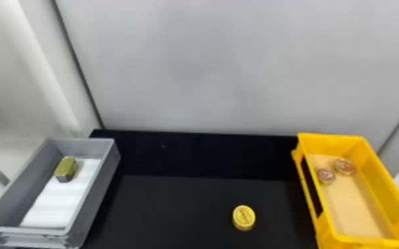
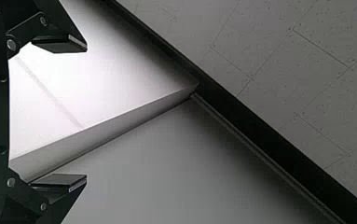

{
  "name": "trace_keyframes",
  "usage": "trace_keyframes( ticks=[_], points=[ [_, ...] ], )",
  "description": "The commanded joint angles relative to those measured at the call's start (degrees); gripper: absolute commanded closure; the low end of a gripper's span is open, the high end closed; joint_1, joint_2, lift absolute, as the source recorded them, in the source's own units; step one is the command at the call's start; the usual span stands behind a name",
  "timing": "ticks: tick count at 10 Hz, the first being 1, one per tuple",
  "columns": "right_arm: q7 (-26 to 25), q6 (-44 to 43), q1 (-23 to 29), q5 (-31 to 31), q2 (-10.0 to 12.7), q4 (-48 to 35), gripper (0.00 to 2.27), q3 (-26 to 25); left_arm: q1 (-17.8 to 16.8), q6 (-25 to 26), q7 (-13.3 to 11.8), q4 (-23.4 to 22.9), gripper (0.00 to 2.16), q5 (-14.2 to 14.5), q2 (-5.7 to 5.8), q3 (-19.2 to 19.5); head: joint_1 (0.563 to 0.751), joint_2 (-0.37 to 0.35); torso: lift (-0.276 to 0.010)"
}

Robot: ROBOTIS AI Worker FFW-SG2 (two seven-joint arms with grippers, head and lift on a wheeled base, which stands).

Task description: Pick up the round yellow can and place it in the yellow rectangular box

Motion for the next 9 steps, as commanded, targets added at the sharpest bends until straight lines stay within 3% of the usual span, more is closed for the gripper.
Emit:
trace_keyframes(
  ticks=[1,3,5,9],
  points=[
    [6.49,19.71,-0.9,-4.62,5.27,-0.88,0.13,-3.1,-0.49,0.42,-0.3,-0.64,0.27,0.3,-0.09,-0.14,0.663,0.054,-0.01],
    [21.43,38.53,-4.85,-4.35,7.82,0.35,0.13,-5.21,-1.28,0.07,-0.66,-0.64,0.27,0.66,-0.62,-0.5,0.663,0.054,-0.01],
    [37.79,47.76,-6.52,-3.03,6.59,3.42,0.13,-5.29,-1.9,-0.11,-0.92,-0.64,0.27,0.92,-1.15,-0.58,0.663,0.054,-0.01],
    [43.94,49.17,2.27,-2.77,7.47,7.29,0.13,-5.47,-2.87,0.25,-1.01,-0.64,0.27,1.01,-1.59,-1.82,0.663,0.054,-0.01]
  ],
)
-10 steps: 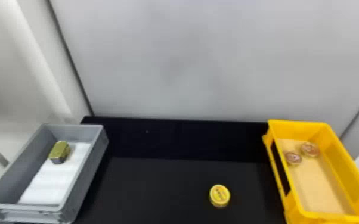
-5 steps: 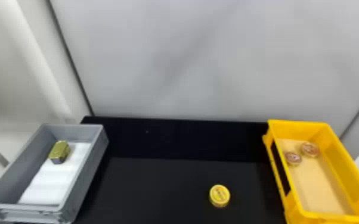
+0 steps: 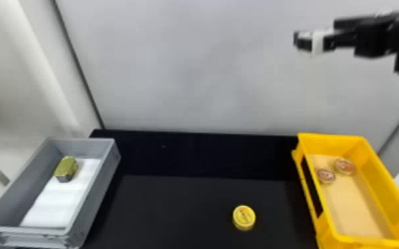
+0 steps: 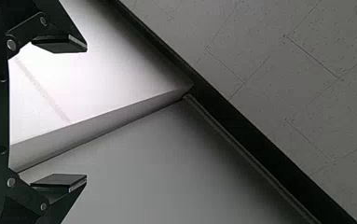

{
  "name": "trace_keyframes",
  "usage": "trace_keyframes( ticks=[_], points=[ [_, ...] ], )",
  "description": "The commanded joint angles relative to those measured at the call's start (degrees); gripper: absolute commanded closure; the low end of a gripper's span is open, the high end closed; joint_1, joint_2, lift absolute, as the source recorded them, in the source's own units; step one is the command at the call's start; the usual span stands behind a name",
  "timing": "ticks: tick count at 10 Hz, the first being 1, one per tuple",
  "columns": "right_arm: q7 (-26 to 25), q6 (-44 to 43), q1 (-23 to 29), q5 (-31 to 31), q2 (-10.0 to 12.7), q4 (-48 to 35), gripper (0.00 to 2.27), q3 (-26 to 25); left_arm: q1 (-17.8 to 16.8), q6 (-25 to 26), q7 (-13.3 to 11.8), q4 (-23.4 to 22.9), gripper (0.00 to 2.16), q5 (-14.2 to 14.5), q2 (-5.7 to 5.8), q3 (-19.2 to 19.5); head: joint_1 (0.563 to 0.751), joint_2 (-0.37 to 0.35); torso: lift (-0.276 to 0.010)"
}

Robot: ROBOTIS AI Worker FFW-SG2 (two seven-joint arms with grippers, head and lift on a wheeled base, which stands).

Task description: Pick up the round yellow can and place it in the yellow rectangular box

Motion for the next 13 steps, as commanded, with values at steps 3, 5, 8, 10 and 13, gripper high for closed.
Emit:
trace_keyframes(
  ticks=[3,5,8,10,13],
  points=[
    [24.63,-0.52,5.16,17.97,-0.17,9.8,0.13,3.26,-0.45,0.41,-0.02,0.09,0.27,-0.26,-1.19,-0.42,0.663,0.054,-0.01],
    [32.28,-5.01,8.15,28.35,2.11,14.02,0.11,3.78,-0.71,-0.03,0.07,0.36,0.27,-0.26,-1.8,-0.59,0.663,0.054,-0.01],
    [34.83,-13.63,10.35,30.2,5.28,23.77,0.1,2.99,-1.41,-0.73,0.16,0.97,0.27,-0.26,-2.51,-0.68,0.663,0.054,-0.01],
    [35.88,-17.58,10.43,30.11,5.54,29.49,0.09,4.93,-1.85,-1.08,0.16,1.59,0.27,-0.26,-2.86,-1.3,0.663,0.054,-0.01],
    [35.62,-23.03,10.43,28.0,7.04,39.33,0.11,6.69,-2.12,-1.61,0.16,1.85,0.27,-0.26,-2.95,-1.21,0.663,0.054,-0.01]
  ],
)
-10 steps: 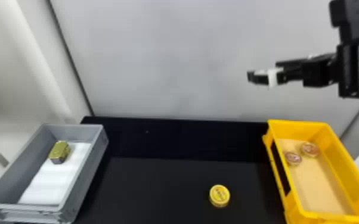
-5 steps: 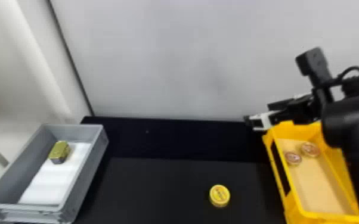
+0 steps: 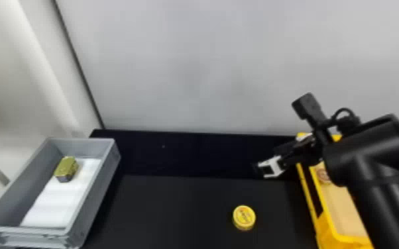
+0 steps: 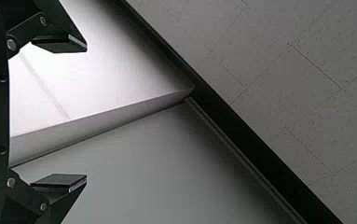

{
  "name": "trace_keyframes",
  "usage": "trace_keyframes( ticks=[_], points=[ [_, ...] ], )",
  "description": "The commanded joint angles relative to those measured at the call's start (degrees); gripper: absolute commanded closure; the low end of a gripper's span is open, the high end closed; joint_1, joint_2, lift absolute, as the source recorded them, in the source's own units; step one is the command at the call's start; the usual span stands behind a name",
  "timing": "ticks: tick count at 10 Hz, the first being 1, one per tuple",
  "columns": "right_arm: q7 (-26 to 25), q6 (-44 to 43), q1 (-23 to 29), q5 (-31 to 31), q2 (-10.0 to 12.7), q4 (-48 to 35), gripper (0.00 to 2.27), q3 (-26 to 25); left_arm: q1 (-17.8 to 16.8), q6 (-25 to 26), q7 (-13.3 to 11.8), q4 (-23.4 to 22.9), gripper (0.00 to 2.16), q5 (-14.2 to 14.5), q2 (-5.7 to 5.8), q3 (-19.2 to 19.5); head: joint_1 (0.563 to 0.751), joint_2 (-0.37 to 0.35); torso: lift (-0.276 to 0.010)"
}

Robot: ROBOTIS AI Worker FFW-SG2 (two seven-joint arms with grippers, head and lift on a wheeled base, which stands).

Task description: Pick up the round yellow can and place it in the yellow rectangular box

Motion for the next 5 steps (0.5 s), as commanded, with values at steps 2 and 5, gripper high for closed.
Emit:
trace_keyframes(
  ticks=[2,5],
  points=[
    [-0.24,-4.83,-0.04,-1.97,1.09,9.64,0.11,1.81,0.2,-0.58,0.0,0.26,0.27,0.0,-0.27,0.42,0.663,0.054,-0.01],
    [-0.15,-8.43,-0.48,-3.47,1.26,16.4,0.11,4.89,0.64,-0.94,0.0,0.35,0.27,0.0,-0.18,0.69,0.663,0.054,-0.01]
  ],
)
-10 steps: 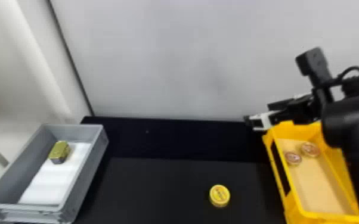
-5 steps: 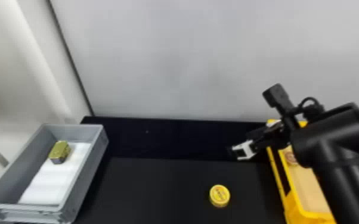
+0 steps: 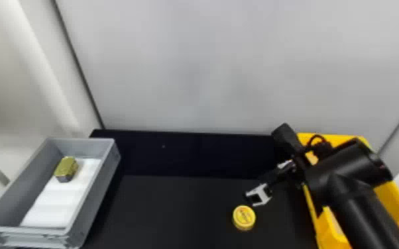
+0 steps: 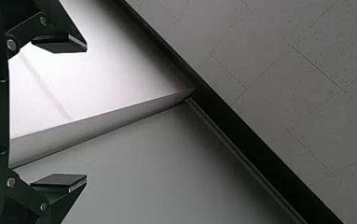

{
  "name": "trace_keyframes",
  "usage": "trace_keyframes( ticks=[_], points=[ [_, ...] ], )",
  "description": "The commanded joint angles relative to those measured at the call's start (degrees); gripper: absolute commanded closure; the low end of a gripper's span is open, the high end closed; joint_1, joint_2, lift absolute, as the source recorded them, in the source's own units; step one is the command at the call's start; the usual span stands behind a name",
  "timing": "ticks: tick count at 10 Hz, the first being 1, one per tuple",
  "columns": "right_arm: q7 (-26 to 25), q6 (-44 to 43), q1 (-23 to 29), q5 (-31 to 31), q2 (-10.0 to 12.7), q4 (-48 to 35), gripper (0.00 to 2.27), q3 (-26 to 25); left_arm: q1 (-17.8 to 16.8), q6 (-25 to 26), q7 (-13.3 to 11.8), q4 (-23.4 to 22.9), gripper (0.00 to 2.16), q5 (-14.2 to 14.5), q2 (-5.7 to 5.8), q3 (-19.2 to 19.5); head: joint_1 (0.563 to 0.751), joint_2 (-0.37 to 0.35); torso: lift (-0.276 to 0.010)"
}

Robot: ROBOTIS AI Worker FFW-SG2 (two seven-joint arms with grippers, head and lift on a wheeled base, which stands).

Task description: Pick up the round yellow can and place it in the yellow rectangular box

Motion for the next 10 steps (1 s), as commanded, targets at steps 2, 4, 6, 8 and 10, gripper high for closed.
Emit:
trace_keyframes(
  ticks=[2,4,6,8,10],
  points=[
    [-0.07,-2.75,-0.6,-0.59,-0.06,5.47,0.11,3.11,0.12,-0.27,0.0,0.06,0.27,0.0,0.04,0.14,0.663,0.054,-0.01],
    [-0.25,-4.42,-1.65,-0.59,-0.85,7.4,0.11,6.36,0.12,-0.44,0.0,0.06,0.27,0.09,0.22,0.05,0.663,0.054,-0.01],
    [-0.95,-7.32,-2.36,-0.59,-1.03,10.04,0.12,7.77,-0.15,-0.71,0.0,0.14,0.27,0.09,0.04,-0.21,0.663,0.054,-0.01],
    [-1.65,-9.52,-2.8,-0.59,-0.59,13.02,0.12,7.33,-0.59,-1.06,0.09,0.58,0.27,0.09,-0.13,-0.83,0.663,0.054,-0.01],
    [-2.01,-10.31,-2.8,-0.68,-0.41,14.43,0.12,6.98,-0.76,-1.15,0.18,0.58,0.27,0.09,-0.31,-1.0,0.663,0.054,-0.01]
  ],
)
